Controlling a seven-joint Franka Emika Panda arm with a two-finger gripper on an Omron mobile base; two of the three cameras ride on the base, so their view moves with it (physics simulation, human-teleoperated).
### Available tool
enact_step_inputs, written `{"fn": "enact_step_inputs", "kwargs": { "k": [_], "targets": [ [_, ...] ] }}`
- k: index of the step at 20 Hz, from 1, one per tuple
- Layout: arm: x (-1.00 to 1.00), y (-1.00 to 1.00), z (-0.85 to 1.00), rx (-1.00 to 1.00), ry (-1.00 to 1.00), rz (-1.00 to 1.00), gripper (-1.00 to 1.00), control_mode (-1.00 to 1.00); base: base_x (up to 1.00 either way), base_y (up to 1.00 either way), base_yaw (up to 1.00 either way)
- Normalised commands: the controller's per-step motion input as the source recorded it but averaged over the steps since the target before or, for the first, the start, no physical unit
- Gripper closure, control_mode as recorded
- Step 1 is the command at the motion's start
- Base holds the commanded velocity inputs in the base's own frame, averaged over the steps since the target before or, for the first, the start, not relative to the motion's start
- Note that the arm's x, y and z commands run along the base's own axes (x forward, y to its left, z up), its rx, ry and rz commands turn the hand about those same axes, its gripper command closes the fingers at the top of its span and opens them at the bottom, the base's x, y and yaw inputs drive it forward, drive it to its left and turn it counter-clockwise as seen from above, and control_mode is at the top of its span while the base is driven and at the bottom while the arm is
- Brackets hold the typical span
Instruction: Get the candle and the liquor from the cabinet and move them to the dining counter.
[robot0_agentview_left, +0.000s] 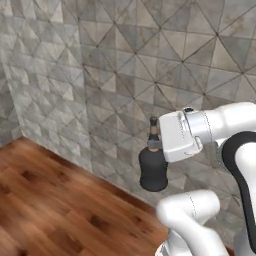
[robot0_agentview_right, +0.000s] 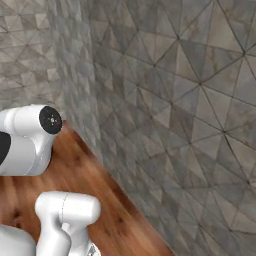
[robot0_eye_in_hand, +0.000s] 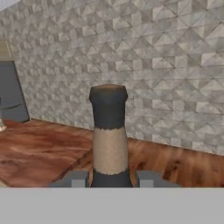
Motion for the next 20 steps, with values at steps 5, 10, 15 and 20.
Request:
{"fn": "enact_step_inputs", "kwargs": {
  "k": [5,10,15,20],
  "targets": [
    [0.00,0.00,0.00,0.00,0.00,0.00,1.00,1.00,-0.10,0.08,0.58],
    [0.00,0.00,0.00,0.00,0.00,0.00,1.00,1.00,-0.20,-0.01,0.58],
    [0.00,0.00,0.00,0.00,0.00,0.00,1.00,1.00,-0.16,0.00,0.60],
    [0.00,0.00,0.00,0.00,0.00,0.00,1.00,1.00,-0.03,-0.19,0.60]
  ]
}}
